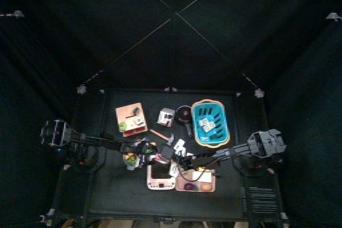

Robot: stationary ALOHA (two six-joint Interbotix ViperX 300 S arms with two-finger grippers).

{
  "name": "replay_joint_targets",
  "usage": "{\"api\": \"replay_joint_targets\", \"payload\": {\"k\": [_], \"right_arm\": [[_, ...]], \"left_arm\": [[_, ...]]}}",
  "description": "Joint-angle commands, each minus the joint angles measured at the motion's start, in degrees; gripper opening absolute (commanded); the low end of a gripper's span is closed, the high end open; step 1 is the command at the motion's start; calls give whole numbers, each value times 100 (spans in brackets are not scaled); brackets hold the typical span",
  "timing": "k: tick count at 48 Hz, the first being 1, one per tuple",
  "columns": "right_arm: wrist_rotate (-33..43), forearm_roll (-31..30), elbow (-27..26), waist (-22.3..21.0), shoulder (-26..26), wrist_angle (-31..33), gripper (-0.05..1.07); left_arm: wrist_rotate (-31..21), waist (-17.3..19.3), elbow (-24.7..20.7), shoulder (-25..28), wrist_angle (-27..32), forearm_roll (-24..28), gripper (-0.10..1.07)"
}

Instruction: Hand over salmon sushi

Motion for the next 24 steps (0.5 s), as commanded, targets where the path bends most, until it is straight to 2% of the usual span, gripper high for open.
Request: {"api": "replay_joint_targets", "payload": {"k": [1, 5, 13, 24], "right_arm": [[18, -18, -62, -35, -290, -97, 61], [35, -18, 0, -53, -316, -97, 66], [53, -9, 229, -62, -448, 18, 88], [79, -141, 721, -62, -650, -62, 91]], "left_arm": [[9, -9, -123, -18, -53, -9, 64], [-9, -9, -105, -26, -53, -35, 62], [0, -9, -88, -26, -53, -290, 62], [0, -9, 26, -185, -53, -668, 62]]}}
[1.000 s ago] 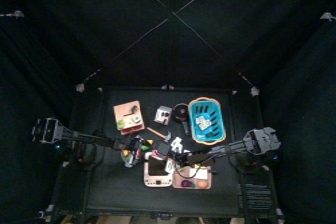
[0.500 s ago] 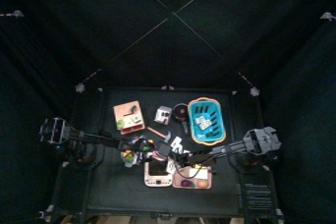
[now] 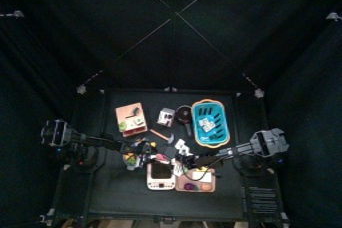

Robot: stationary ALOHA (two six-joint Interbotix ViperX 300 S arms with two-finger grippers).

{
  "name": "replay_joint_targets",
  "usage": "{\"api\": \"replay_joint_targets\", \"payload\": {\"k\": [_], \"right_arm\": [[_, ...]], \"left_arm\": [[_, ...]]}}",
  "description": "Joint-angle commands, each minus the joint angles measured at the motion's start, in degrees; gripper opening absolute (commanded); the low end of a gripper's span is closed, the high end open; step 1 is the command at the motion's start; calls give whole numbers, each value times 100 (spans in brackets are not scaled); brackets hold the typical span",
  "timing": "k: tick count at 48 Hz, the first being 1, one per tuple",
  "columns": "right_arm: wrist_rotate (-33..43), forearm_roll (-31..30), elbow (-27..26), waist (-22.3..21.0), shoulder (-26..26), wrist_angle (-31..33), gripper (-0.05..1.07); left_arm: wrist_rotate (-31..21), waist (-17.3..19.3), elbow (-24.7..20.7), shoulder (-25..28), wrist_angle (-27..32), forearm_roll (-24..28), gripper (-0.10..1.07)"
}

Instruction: Hand over salmon sushi

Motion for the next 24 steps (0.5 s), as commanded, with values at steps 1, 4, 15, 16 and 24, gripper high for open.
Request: {"api": "replay_joint_targets", "payload": {"k": [1, 4, 15, 16, 24], "right_arm": [[-9, -123, 88, -18, -334, -167, 91], [9, -343, 185, -26, -396, -185, 91], [9, -721, 281, 9, -483, -132, 91], [18, -721, 281, 9, -510, -123, 91], [9, -835, 255, 18, -545, -220, 91]], "left_arm": [[9, 0, -9, -158, -53, -123, 62], [26, 0, 88, -202, -53, -141, 62], [9, 9, 352, -615, -53, -202, 62], [9, 0, 369, -659, -53, -202, 62], [0, 0, 413, -932, -44, -343, 62]]}}
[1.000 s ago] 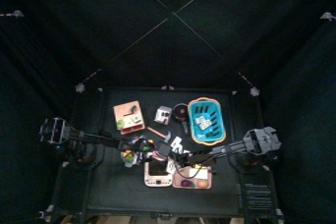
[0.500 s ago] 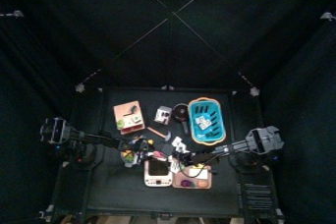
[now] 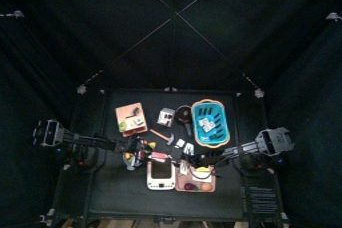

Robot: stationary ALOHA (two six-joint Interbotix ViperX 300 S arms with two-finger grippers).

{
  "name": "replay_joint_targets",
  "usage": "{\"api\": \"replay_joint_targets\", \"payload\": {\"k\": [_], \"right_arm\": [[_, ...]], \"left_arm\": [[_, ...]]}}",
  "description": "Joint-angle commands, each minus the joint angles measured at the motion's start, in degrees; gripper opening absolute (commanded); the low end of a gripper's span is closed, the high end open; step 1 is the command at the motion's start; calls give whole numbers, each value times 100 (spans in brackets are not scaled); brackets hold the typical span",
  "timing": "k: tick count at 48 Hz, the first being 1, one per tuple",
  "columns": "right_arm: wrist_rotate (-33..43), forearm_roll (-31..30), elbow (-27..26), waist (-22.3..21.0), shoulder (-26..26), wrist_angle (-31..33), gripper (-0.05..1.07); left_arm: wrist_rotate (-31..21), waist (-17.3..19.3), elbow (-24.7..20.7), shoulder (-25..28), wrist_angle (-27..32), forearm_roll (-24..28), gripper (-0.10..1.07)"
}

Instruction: Hand over salmon sushi

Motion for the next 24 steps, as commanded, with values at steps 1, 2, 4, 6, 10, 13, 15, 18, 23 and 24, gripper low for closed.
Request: {"api": "replay_joint_targets", "payload": {"k": [1, 2, 4, 6, 10, 13, 15, 18, 23, 24], "right_arm": [[0, -62, -97, 0, -237, -44, 91], [-9, -70, -97, 9, -237, -44, 91], [-9, -97, -105, 0, -237, -26, 91], [-9, -105, -97, 0, -237, -18, 91], [-9, -105, -97, 0, -237, 0, 91], [-18, -105, -97, 0, -237, 0, 91], [-18, -105, -97, 0, -237, 0, 91], [-9, -105, -79, 0, -237, 9, 91], [0, -97, -62, 0, -237, 70, 91], [0, -88, -53, 0, -237, 70, 91]], "left_arm": [[0, -9, -26, -114, -35, -132, 62], [9, -9, -9, -123, -35, -185, 62], [9, -9, 9, -141, -35, -272, 62], [9, -9, 26, -149, -35, -299, 62], [9, 0, 35, -149, -35, -308, 62], [9, 26, 35, -149, -35, -308, 62], [9, 26, 35, -149, -35, -308, 62], [9, 26, 35, -149, -35, -308, 62], [9, 26, 26, -149, -35, -316, 62], [9, 26, 26, -149, -44, -316, 62]]}}
